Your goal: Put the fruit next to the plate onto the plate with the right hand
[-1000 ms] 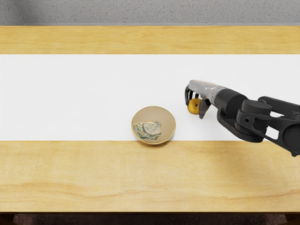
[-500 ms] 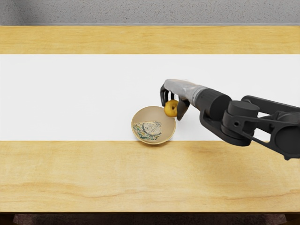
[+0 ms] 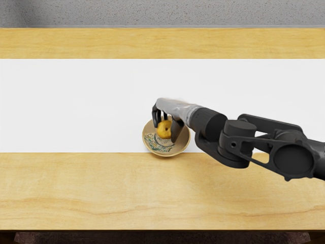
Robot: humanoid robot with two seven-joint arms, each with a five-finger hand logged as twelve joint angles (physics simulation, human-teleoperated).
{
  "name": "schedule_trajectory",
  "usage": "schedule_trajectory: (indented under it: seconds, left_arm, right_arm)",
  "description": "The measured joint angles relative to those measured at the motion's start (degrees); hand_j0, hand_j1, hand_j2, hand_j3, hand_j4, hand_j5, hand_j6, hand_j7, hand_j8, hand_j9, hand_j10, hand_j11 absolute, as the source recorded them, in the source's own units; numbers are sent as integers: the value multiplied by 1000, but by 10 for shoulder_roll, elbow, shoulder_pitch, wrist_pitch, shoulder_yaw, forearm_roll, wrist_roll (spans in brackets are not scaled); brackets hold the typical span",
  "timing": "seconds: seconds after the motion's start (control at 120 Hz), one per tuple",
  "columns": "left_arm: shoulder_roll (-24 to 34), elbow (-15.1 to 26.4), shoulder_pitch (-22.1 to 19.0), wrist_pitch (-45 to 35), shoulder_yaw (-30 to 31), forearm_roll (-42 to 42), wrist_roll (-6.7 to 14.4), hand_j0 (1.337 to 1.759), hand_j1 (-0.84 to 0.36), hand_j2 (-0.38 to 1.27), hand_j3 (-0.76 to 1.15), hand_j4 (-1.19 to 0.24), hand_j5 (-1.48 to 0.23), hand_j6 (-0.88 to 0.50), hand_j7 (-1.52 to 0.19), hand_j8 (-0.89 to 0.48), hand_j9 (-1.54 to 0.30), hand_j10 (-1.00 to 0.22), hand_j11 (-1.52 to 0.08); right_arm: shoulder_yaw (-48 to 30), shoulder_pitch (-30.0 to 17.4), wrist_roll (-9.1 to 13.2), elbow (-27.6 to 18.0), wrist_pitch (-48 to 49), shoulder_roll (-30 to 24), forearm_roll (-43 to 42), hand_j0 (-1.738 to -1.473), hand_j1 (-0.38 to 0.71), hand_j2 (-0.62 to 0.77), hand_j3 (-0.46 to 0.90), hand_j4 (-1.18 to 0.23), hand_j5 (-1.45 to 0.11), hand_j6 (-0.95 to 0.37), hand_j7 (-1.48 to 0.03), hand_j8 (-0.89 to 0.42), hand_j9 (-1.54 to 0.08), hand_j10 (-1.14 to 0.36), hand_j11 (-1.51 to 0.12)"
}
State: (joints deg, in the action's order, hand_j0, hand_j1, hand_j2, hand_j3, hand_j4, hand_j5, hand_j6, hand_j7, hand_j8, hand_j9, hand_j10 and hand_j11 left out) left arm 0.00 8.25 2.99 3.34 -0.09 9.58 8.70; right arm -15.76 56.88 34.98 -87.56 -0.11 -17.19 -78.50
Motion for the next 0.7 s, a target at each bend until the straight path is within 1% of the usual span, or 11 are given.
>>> schedule_trajectory:
  seconds: [0.067,0.1,0.192,0.308,0.408,0.483,0.7]
  left_arm:
    - [0,0,0,0,0,0,0,1658,326,4,0,-20,-25,-20,-25,-20,-25,-20,-25]
    - [0,0,0,0,0,0,0,1658,326,4,0,-20,-25,-20,-25,-20,-25,-20,-25]
    - [0,0,0,0,0,0,0,1658,326,4,0,-20,-26,-20,-26,-20,-26,-20,-26]
    - [0,0,0,0,0,0,0,1658,325,4,0,-20,-26,-20,-26,-20,-26,-20,-26]
    - [0,0,0,0,0,0,0,1658,325,4,0,-20,-26,-20,-26,-20,-26,-20,-26]
    - [0,0,0,0,0,0,0,1658,325,4,0,-20,-26,-20,-26,-20,-26,-20,-26]
    - [0,0,0,0,0,0,0,1658,325,4,0,-20,-26,-20,-26,-20,-26,-20,-26]
  right_arm:
    - [0,-3,0,1,0,1,-1,-1655,99,231,1,-804,-1122,-563,-1074,-527,-1138,-795,-1144]
    - [0,-3,0,1,-1,2,-2,-1655,104,213,0,-756,-1052,-567,-1009,-527,-1067,-748,-1072]
    - [-2,-5,0,1,-3,2,-3,-1656,100,119,0,-618,-847,-498,-820,-471,-857,-613,-860]
    - [-6,-6,0,0,-4,-1,-2,-1657,32,47,0,-456,-618,-388,-602,-373,-623,-453,-625]
    - [-7,-6,0,-1,-4,-1,-2,-1657,-15,13,0,-364,-488,-323,-478,-313,-491,-362,-492]
    - [-12,-6,0,-4,-2,-5,7,-1658,-72,2,0,-291,-387,-262,-381,-256,-390,-289,-390]
    - [-43,-8,0,-35,18,-60,71,-1658,-223,-4,0,-128,-168,-119,-166,-116,-169,-127,-169]
